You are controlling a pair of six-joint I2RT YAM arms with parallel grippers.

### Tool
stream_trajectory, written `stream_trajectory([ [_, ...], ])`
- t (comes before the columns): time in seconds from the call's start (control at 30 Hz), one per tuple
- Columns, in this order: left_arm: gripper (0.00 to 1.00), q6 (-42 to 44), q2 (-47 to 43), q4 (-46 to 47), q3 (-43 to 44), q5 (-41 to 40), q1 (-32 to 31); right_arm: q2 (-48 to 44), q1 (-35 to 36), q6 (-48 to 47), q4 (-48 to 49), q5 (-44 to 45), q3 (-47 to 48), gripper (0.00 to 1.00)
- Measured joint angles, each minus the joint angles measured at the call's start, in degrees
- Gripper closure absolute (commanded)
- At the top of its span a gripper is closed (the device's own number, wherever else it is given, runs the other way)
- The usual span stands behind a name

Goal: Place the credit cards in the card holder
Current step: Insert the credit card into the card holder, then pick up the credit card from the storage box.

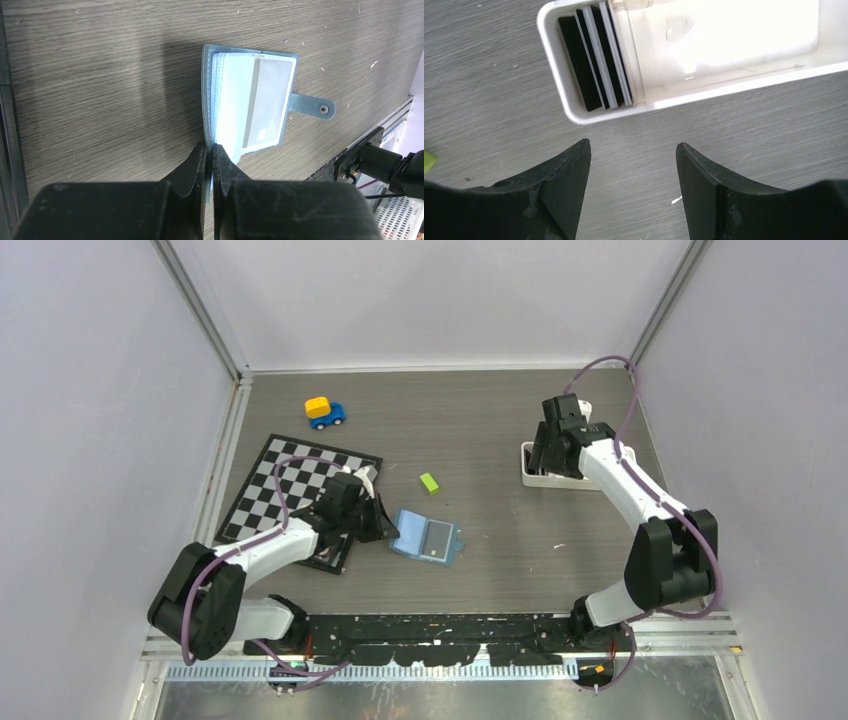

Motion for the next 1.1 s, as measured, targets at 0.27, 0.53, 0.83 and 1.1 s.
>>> stream_trajectory([
  [0.27, 1.0, 0.0, 0.5, -0.2, 0.0, 0.0, 0.0, 9.0, -2.3, -3.9, 1.4, -1.7, 2.7, 0.35],
  [0.53, 1.0, 0.0, 1.4, -0.2, 0.1, 0.0, 0.0, 10.3, -2.3, -5.6, 3.0, -2.9, 4.8, 0.51],
  [0.83, 1.0, 0.0, 2.5, -0.2, 0.4, 0.2, 0.0, 10.5, -2.3, -6.4, 4.1, -5.9, 5.1, 0.68],
  [1.1, 1.0, -0.1, 2.8, -0.2, 0.6, 0.2, 0.0, 12.8, -2.1, -7.3, 4.5, -8.0, 6.3, 0.72],
])
